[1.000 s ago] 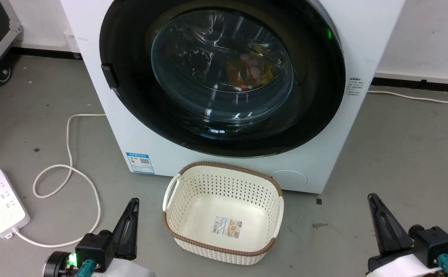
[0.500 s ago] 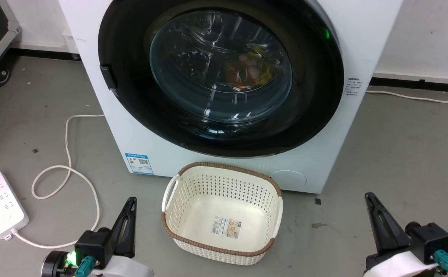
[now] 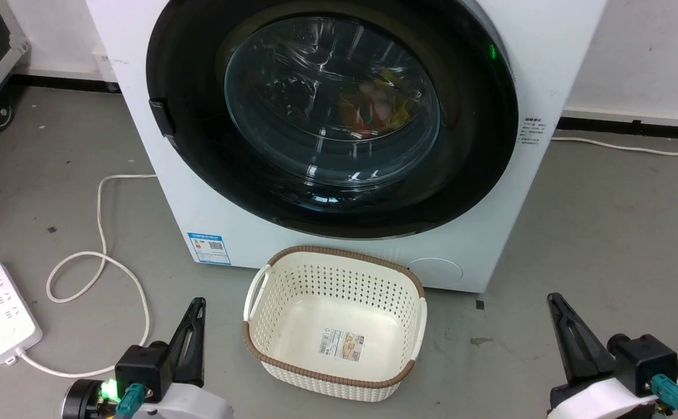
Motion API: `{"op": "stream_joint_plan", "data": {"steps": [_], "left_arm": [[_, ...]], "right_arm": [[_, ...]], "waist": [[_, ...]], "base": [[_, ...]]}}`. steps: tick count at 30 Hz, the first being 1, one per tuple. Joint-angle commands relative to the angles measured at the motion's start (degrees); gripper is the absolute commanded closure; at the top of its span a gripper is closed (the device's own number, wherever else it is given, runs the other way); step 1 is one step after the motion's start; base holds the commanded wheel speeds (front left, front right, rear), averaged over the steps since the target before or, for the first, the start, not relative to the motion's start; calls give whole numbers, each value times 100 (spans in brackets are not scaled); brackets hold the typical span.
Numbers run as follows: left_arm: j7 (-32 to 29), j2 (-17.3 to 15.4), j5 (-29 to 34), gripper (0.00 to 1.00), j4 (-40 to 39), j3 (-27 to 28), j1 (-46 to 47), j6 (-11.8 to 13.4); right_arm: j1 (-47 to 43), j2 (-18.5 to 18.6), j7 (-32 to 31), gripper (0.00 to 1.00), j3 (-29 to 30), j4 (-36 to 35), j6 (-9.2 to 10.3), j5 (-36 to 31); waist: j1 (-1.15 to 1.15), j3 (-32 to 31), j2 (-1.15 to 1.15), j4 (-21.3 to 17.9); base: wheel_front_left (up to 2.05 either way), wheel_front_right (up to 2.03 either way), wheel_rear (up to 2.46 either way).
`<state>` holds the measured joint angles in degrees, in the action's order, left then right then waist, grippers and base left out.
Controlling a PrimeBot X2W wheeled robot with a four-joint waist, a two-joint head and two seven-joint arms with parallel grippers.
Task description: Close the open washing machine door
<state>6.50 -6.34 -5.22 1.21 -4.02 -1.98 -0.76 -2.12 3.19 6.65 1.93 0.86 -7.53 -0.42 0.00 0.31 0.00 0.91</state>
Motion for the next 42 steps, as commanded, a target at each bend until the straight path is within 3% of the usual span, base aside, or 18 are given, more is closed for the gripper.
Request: {"op": "stream_joint_plan", "data": {"steps": [1, 42], "left_arm": [[-37, 22, 58, 100, -23, 39, 95, 27], [-523, 279, 426, 100, -101, 327, 177, 66]], "right_arm": [[86, -17, -27, 100, -14, -36, 2, 24], [186, -28, -533, 100, -156, -76, 4, 39]], "waist": [[0, -1, 0, -2], [0, -25, 0, -72]], "base": [[0, 0, 0], [0, 0, 0]]}}
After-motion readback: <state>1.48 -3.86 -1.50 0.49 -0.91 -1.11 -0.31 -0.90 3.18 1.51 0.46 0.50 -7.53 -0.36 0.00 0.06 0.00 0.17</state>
